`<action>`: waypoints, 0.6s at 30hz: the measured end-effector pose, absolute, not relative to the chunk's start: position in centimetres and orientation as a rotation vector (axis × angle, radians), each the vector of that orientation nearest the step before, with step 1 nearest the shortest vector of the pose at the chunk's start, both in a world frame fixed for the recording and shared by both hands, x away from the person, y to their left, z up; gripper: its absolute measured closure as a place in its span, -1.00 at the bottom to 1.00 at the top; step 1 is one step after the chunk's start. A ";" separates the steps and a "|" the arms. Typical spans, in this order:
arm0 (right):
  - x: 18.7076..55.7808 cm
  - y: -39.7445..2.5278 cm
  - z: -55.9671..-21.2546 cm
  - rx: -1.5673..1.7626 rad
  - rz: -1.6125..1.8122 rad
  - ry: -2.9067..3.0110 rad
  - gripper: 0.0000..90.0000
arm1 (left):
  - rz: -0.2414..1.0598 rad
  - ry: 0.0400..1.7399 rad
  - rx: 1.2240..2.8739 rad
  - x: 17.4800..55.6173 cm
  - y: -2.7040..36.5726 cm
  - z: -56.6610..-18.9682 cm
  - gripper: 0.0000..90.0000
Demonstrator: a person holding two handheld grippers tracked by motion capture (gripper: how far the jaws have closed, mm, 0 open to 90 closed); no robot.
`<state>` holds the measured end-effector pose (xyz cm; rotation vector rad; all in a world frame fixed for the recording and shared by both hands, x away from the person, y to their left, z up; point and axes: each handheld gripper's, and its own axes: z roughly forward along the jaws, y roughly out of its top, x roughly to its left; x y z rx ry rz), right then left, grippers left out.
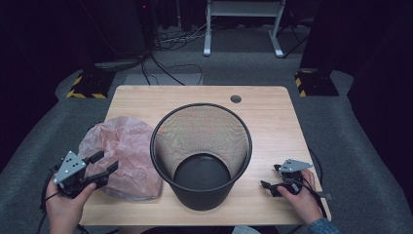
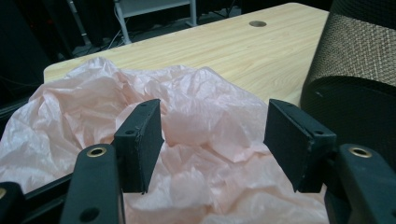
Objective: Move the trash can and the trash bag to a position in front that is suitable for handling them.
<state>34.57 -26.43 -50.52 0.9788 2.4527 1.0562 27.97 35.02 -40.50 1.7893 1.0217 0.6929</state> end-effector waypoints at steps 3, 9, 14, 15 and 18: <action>34.6 -26.4 -50.5 0.980 1.057 2.452 -0.70 | 0.698 1.025 1.784 28.7 35.1 -40.7 -0.18; 34.5 -26.4 -50.5 0.986 1.055 2.448 -0.70 | 0.694 1.047 1.754 30.5 35.2 -41.5 -0.18; 34.5 -26.4 -50.5 0.986 1.055 2.448 -0.70 | 0.657 1.080 1.778 32.6 35.3 -42.6 -0.17; 34.5 -26.4 -50.5 0.986 1.056 2.448 -0.70 | 0.649 1.087 1.792 32.9 35.3 -42.9 -0.17; 34.5 -26.4 -50.5 0.987 1.055 2.448 -0.70 | 0.618 1.120 1.840 33.9 35.1 -43.6 -0.16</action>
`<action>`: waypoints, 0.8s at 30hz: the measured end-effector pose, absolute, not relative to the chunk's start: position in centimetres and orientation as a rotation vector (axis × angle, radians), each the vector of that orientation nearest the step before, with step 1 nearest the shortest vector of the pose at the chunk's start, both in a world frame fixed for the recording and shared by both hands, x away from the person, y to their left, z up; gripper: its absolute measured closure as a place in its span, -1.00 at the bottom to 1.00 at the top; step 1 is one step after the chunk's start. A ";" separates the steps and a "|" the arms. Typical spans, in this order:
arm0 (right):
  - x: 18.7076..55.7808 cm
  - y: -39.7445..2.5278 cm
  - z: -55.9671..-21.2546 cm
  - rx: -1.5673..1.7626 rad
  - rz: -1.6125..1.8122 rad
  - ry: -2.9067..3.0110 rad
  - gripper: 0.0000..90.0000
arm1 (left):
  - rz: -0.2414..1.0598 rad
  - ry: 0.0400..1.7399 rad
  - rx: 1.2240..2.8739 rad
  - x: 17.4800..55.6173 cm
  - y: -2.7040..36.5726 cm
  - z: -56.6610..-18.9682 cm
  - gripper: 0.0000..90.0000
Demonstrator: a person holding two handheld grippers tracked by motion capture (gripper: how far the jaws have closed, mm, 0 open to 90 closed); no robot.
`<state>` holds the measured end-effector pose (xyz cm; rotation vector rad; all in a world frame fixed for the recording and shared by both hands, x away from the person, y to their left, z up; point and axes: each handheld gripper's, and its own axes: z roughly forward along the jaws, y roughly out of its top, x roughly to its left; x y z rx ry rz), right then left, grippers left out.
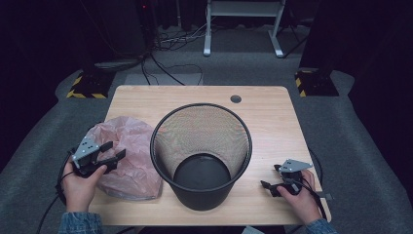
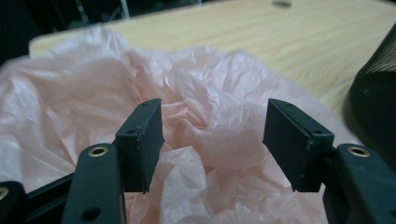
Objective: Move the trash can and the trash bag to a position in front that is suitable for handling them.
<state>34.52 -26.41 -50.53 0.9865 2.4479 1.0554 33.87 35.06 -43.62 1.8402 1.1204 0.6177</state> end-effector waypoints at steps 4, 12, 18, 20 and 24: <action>34.5 -26.4 -50.5 0.988 1.055 2.447 -0.70 | 0.582 1.153 1.923 34.8 34.5 -44.6 -0.16; 34.5 -26.4 -50.5 0.989 1.055 2.446 -0.70 | 0.548 1.199 1.969 35.5 34.6 -46.6 -0.19; 34.5 -26.4 -50.5 0.989 1.055 2.446 -0.70 | 0.532 1.217 1.944 35.6 34.6 -47.8 -0.26; 34.5 -26.4 -50.5 0.989 1.055 2.446 -0.70 | 0.526 1.246 1.986 35.7 34.8 -48.4 -0.26; 34.5 -26.4 -50.5 0.989 1.055 2.446 -0.70 | 0.532 1.248 2.012 35.7 34.5 -48.6 -0.29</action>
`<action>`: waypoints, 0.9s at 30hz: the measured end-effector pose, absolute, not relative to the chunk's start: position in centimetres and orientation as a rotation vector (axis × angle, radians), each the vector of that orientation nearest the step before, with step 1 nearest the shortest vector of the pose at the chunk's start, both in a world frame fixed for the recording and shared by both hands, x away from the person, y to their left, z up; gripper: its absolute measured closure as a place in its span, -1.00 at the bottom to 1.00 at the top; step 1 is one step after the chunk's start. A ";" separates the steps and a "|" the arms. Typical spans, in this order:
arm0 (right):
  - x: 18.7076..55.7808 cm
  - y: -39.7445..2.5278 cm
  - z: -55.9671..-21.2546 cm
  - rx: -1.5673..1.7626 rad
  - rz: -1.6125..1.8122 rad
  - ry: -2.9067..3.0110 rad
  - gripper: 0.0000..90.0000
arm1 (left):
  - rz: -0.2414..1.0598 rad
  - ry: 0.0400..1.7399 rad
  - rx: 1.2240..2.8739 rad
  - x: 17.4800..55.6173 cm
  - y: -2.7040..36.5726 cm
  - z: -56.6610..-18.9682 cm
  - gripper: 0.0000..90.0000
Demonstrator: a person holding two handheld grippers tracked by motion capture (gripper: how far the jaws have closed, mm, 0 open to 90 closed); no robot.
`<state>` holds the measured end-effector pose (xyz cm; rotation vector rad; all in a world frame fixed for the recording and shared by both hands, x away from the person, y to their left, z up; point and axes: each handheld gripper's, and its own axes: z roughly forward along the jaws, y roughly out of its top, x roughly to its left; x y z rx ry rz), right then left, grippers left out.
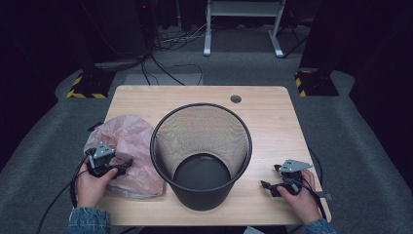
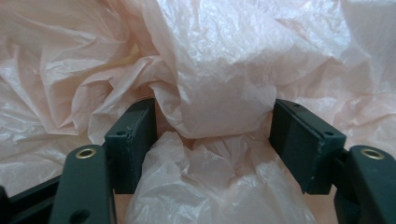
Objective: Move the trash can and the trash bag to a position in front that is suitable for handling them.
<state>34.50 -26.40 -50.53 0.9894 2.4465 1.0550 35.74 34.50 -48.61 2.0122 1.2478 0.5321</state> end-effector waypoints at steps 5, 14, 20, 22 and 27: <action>34.5 -26.4 -50.5 0.989 1.055 2.446 -0.70 | 0.547 1.238 1.982 35.7 34.5 -49.7 -0.33; 34.5 -26.4 -50.5 0.989 1.055 2.447 -0.70 | 0.536 1.257 2.017 35.5 34.5 -50.5 -0.36; 34.5 -26.4 -50.5 0.989 1.055 2.446 -0.70 | 0.550 1.267 2.025 35.5 34.3 -50.6 -0.36; 34.5 -26.4 -50.5 0.989 1.055 2.446 -0.70 | 0.552 1.268 2.022 35.5 34.3 -50.6 -0.36; 34.5 -26.4 -50.5 0.990 1.055 2.446 -0.70 | 0.550 1.270 2.021 35.5 34.3 -50.6 -0.36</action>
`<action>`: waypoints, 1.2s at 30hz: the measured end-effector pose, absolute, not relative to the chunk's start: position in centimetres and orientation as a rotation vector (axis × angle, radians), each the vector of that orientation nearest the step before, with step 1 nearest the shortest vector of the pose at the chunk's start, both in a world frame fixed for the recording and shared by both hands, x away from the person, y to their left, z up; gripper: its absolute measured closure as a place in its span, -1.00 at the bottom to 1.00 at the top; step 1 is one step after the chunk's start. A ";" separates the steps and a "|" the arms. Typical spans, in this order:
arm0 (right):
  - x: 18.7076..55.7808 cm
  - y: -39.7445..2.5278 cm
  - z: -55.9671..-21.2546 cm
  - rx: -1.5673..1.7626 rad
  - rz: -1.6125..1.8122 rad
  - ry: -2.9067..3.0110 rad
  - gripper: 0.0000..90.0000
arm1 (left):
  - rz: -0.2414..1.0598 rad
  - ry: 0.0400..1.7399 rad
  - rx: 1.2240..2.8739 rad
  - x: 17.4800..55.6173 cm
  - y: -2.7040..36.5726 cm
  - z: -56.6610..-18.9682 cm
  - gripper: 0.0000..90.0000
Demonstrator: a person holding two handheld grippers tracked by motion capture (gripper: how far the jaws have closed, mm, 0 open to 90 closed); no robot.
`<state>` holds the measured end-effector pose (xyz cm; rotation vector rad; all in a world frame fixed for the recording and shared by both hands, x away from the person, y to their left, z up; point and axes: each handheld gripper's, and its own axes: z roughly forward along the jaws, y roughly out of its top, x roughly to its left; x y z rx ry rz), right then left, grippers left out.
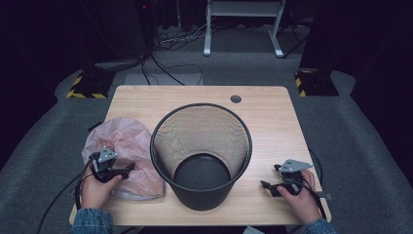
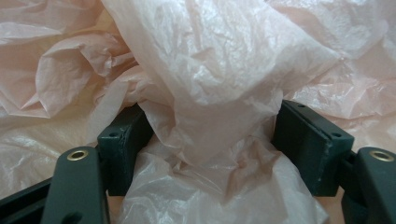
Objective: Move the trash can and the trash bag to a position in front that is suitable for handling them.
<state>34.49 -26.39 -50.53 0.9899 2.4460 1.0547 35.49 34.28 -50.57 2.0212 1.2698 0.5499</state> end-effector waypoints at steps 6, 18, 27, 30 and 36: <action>34.5 -26.4 -50.5 0.992 1.054 2.444 -0.70 | 0.547 1.268 2.023 35.5 34.3 -50.6 -0.33; 34.4 -26.4 -50.5 0.995 1.054 2.441 -0.69 | 0.534 1.157 2.045 34.9 34.2 -50.5 0.82; 34.4 -26.4 -50.5 0.995 1.054 2.442 -0.69 | 0.497 1.065 2.059 34.1 34.5 -49.2 0.92; 34.4 -26.4 -50.5 0.995 1.054 2.441 -0.69 | 0.481 1.051 2.049 33.8 35.0 -48.3 0.92; 34.4 -26.4 -50.5 0.995 1.054 2.442 -0.69 | 0.474 0.996 2.012 33.1 35.6 -46.2 0.92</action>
